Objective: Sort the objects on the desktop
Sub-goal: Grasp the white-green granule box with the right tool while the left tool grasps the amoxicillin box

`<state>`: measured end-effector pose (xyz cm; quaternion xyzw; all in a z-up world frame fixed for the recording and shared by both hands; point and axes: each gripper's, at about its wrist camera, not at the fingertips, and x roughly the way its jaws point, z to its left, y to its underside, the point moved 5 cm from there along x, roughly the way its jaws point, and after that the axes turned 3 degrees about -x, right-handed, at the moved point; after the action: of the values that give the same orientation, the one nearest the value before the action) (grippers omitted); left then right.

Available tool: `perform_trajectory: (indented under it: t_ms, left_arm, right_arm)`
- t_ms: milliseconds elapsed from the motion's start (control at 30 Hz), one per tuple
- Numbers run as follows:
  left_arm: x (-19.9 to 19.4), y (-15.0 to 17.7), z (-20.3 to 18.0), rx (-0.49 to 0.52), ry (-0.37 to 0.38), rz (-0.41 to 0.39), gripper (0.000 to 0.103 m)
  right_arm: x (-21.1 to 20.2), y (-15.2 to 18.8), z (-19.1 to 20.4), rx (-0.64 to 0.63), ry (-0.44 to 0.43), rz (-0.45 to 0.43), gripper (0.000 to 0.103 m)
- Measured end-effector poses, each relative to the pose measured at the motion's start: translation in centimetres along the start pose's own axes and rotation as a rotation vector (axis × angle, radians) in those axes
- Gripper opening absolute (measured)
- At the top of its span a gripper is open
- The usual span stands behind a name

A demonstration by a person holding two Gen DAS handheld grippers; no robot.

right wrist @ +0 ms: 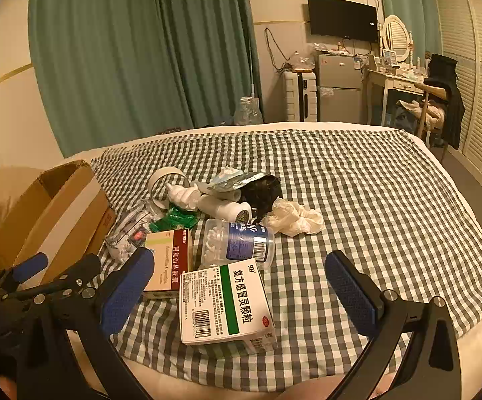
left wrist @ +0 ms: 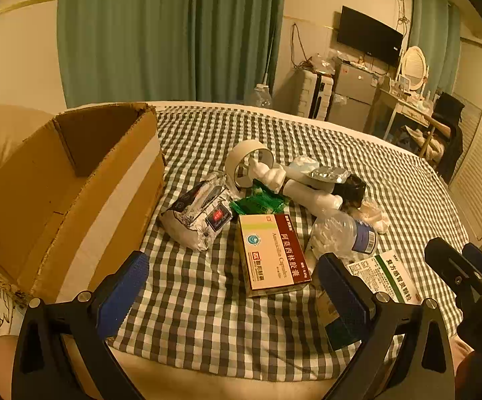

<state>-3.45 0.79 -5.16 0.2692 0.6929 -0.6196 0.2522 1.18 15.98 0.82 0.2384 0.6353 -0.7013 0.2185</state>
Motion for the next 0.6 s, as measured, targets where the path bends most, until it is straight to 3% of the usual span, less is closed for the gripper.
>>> perform_trajectory:
  t_ms: [600]
  left_arm:
    - [2.2,2.0,0.3,0.004,-0.013,0.084,0.103]
  right_arm:
    - [3.5,2.0,0.9,-0.047,0.011,0.194,0.103]
